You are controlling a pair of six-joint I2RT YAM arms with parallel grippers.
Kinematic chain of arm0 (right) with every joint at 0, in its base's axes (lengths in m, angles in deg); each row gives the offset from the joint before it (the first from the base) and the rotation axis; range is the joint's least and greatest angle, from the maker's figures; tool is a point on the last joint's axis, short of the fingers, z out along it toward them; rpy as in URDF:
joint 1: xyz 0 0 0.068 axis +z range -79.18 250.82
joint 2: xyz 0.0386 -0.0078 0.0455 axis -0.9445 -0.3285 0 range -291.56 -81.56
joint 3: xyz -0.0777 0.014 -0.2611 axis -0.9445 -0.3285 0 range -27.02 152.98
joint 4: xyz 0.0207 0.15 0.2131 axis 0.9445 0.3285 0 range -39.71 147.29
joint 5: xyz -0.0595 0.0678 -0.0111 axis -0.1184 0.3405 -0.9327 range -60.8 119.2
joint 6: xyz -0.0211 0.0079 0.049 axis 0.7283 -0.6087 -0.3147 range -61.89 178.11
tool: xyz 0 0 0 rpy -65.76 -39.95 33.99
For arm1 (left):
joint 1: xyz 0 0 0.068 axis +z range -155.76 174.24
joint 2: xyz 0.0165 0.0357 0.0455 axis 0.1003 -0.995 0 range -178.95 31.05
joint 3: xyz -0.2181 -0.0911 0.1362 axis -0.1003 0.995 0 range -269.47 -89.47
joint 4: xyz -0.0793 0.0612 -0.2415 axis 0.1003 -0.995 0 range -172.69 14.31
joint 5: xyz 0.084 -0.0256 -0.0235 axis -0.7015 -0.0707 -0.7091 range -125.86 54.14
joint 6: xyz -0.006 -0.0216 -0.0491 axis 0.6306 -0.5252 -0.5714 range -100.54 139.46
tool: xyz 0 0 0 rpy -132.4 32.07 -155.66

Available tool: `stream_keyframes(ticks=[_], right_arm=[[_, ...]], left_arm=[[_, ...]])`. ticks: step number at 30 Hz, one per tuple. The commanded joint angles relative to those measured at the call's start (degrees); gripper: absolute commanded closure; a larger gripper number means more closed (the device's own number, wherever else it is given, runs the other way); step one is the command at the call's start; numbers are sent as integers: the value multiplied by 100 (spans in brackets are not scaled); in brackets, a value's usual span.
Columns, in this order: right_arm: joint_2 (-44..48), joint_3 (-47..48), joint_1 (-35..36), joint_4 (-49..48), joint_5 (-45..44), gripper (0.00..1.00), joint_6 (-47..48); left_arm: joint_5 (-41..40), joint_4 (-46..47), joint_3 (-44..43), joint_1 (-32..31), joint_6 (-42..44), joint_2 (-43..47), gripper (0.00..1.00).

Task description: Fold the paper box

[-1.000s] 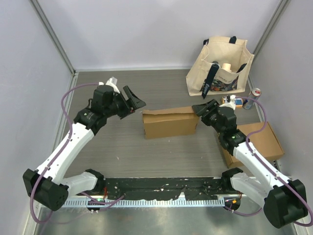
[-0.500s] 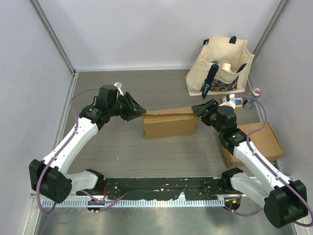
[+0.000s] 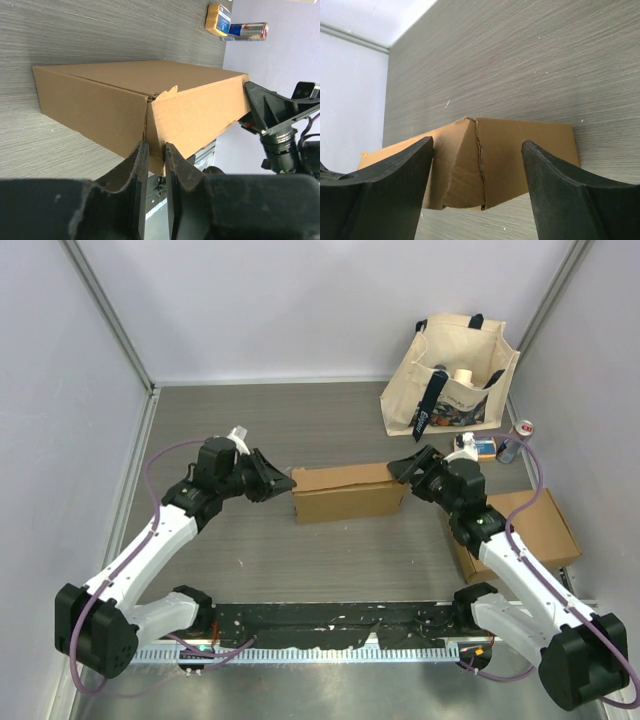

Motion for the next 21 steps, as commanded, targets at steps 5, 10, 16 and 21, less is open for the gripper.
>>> stream_keyframes(ticks=[5,10,16,21], right_arm=[[-349,1105,-995,978,2223,22,966],[-252,622,-1407,286,3059,25,722],[-112,-607,-1583,-837,3227,44,528],[-375,-1444,-1707,-2195,3552,67,-44]], left_arm=[[7,-161,107,-40,323,-208,69],[78,-20,230,-40,279,-208,68],[192,173,598,-49,288,-85,70],[385,508,1109,-49,261,91,70]])
